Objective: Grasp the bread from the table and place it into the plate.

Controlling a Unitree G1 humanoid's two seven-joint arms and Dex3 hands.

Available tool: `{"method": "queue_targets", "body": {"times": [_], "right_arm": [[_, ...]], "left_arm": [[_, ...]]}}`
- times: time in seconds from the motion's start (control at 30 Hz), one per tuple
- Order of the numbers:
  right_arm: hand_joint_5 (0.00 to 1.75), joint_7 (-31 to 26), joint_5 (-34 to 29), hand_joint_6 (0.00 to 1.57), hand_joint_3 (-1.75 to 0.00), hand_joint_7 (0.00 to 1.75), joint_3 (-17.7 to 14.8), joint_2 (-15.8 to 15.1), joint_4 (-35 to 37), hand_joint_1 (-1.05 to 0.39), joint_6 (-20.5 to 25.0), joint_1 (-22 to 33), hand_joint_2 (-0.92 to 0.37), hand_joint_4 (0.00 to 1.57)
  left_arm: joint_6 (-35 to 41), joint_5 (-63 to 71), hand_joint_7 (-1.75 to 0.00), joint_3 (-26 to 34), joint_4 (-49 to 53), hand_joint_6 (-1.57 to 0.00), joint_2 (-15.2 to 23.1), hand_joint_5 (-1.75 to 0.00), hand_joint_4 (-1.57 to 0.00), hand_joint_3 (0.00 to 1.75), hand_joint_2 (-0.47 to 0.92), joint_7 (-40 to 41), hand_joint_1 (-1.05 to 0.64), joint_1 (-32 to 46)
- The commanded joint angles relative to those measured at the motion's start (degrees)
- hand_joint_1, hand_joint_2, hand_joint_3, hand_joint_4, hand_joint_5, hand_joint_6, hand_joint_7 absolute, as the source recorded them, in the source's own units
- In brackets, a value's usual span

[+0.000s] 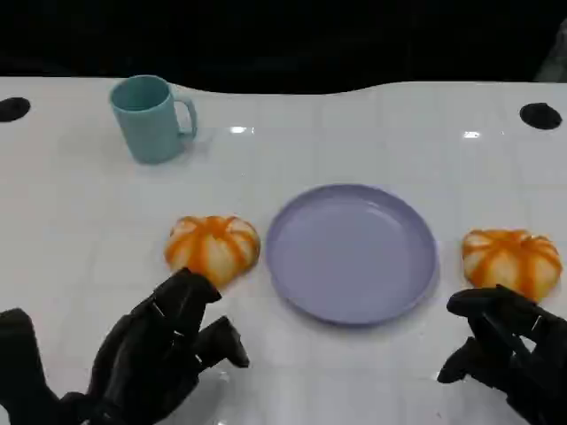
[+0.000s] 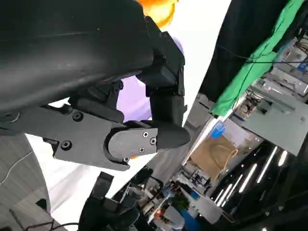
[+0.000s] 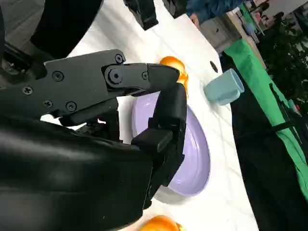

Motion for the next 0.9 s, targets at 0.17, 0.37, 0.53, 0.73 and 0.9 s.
{"method": "queue_targets", "body": {"times": [0.17, 0.37, 0.53, 0.73, 0.9], "right_arm": [[1.45, -0.2, -0.4, 0.55, -0.28, 1.07, -0.2, -0.7, -0.3, -0.45, -0.1, -0.2, -0.92, 0.59], [1.48, 0.6, -0.3, 0.57, -0.29, 1.08, -0.2, -0.8, 0.1, -0.45, -0.5, -0.5, -0.92, 0.59], [1.48, -0.1, 0.2, 0.57, -0.28, 1.08, -0.5, -0.6, -0.5, -0.45, 0.4, -0.4, -0.92, 0.59], [1.48, -0.1, 0.2, 0.55, -0.27, 1.08, -0.4, -0.7, -0.7, -0.45, 0.5, -0.3, -0.92, 0.58], [1.48, -0.7, -0.2, 0.55, -0.28, 1.08, 0.0, -0.3, -1.1, -0.45, 0.2, -0.2, -0.92, 0.58]], "left_arm": [[-1.1, 0.3, -1.75, 0.3, 0.4, -0.50, 0.9, -1.75, -0.72, 0.45, 0.92, -0.9, -0.52, -0.1], [-0.9, 0.2, -1.75, 0.2, 0.1, -0.50, 1.0, -1.75, -0.72, 0.42, 0.92, -0.9, -0.53, -0.1], [-1.0, 0.3, -1.75, 0.2, -0.2, -0.48, 0.7, -1.75, -0.71, 0.45, 0.92, -0.5, -0.52, 0.2], [-0.7, 0.3, -1.75, 0.2, -0.4, -0.48, 0.8, -1.75, -0.72, 0.44, 0.92, -0.4, -0.53, 0.1], [-6.2, 4.2, -1.72, -0.9, 0.0, -0.43, 1.8, -1.75, -0.67, 0.48, 0.92, -2.0, -0.54, -0.6]]}}
